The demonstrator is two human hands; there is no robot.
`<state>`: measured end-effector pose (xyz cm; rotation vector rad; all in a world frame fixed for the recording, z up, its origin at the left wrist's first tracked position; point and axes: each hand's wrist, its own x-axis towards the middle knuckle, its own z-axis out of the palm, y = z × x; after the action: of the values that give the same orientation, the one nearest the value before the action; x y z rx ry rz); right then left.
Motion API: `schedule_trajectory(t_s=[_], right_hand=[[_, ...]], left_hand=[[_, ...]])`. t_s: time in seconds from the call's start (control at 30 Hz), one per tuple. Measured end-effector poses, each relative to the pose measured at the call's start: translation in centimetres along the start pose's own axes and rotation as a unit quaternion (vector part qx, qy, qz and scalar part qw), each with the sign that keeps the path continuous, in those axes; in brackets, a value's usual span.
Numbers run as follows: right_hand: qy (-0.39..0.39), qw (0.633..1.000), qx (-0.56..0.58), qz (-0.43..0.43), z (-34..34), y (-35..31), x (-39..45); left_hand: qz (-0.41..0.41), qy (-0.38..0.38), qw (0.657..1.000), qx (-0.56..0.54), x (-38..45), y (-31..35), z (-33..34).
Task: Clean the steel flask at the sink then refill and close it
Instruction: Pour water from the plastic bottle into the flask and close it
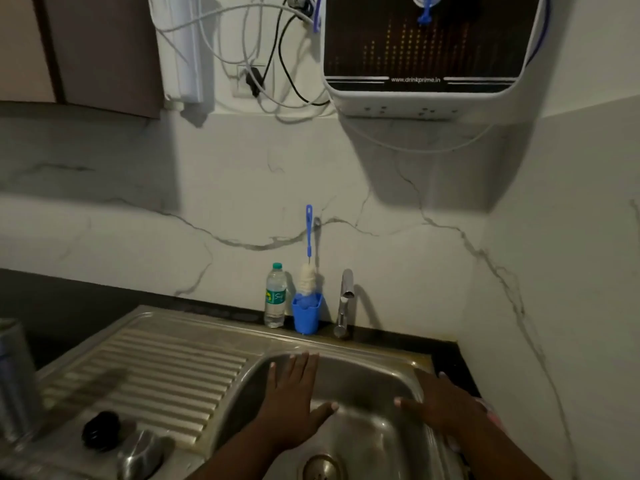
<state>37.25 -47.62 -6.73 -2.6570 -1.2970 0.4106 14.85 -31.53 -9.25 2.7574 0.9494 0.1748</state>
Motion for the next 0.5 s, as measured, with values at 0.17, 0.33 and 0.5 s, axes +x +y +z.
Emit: schedule_trajectory(t_s=[0.17, 0.33, 0.5], right_hand=[[0.040, 0.997, 0.020, -0.066, 0.2, -8.5, 1.6], [0.044, 0.992, -0.015, -0.115, 0.2, -17.2, 5.5], [0.113, 0.985, -0.014, -0.134, -1.2, -24.9, 10.3]], left_hand=[[-0.015, 0.036, 0.999, 0.012, 0.8, -4.6, -1.5], [-0.020, 0.057, 0.998, -0.019, 3.3, -10.0, -3.7], [-0.008, 0.081, 0.997, -0.004, 7.6, -15.9, -6.5]])
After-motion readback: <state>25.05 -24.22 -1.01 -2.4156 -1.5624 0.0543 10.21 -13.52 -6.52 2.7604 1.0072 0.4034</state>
